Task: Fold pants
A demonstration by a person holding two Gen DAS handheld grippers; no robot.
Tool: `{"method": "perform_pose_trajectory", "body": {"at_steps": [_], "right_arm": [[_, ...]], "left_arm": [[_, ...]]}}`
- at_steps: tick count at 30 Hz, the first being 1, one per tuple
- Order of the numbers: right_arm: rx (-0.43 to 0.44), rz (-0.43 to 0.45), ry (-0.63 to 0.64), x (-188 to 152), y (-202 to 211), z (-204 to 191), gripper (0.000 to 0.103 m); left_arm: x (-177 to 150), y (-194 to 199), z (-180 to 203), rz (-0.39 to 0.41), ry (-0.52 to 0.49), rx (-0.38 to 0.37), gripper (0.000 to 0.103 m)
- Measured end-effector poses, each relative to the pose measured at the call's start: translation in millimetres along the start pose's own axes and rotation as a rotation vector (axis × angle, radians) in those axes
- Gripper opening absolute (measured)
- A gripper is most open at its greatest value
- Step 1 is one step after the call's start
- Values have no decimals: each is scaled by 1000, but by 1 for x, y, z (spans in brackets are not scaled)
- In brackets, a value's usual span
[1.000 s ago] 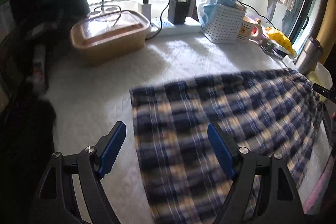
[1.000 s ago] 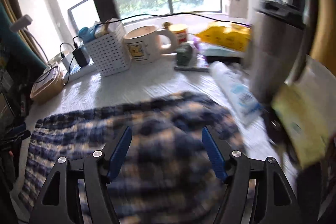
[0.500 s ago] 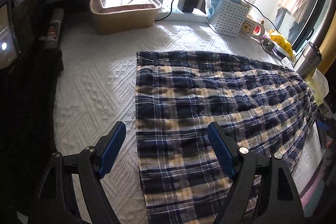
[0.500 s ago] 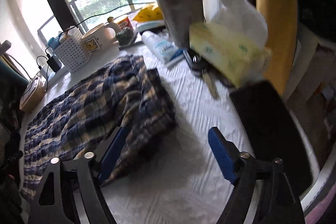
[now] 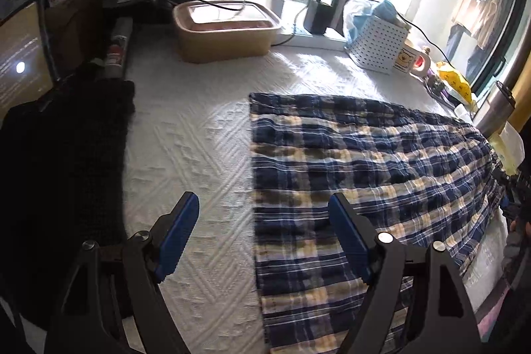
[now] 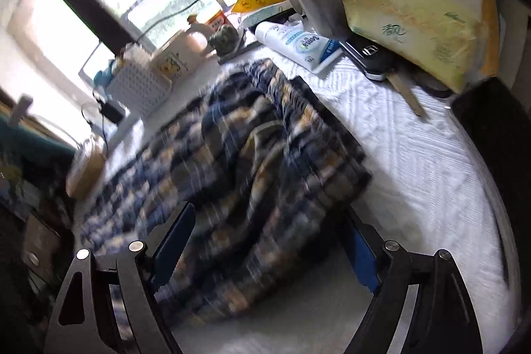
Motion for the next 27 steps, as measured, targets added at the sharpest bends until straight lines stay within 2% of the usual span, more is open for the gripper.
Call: {"method": "perform_pose_trajectory", "body": {"at_steps": [3,4,5,6,8,14,21,27], "right_arm": [[55,32,-46,9,-7,4,85],[70,39,-50,11,-10,5,79],[70,23,-69,11,-15,8,48],[74,7,-97,11,-19,12,25],[102,18,-129,11,-20,16,18],[90,104,-95,20,9,11,9],[34,219,-46,49,48,3,9],[28,286,101,56,76,-44,9]], "left_arm": [[-1,3,-6,4,17,8,80],[-1,3,-7,3,21,10,80],[-1,3,-8,2,23,11,80],[-2,4,-9,3,23,12,80],[-2,5,-8,6,21,10,80],[0,8,-10,19,17,3,80],[-1,16,-13,39,22,-8,80],[-5,20,-21,47,46,-11,80]]}}
Point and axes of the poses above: each gripper's, at about its wrist camera, not at the fingertips, and y roughly against the way its jaws point, z to its right, x to its top, the point moved 2 cm from there along -y, roughly the way its jaws point, and after that the axes turned 3 degrees about -x, right-handed, at the moved point
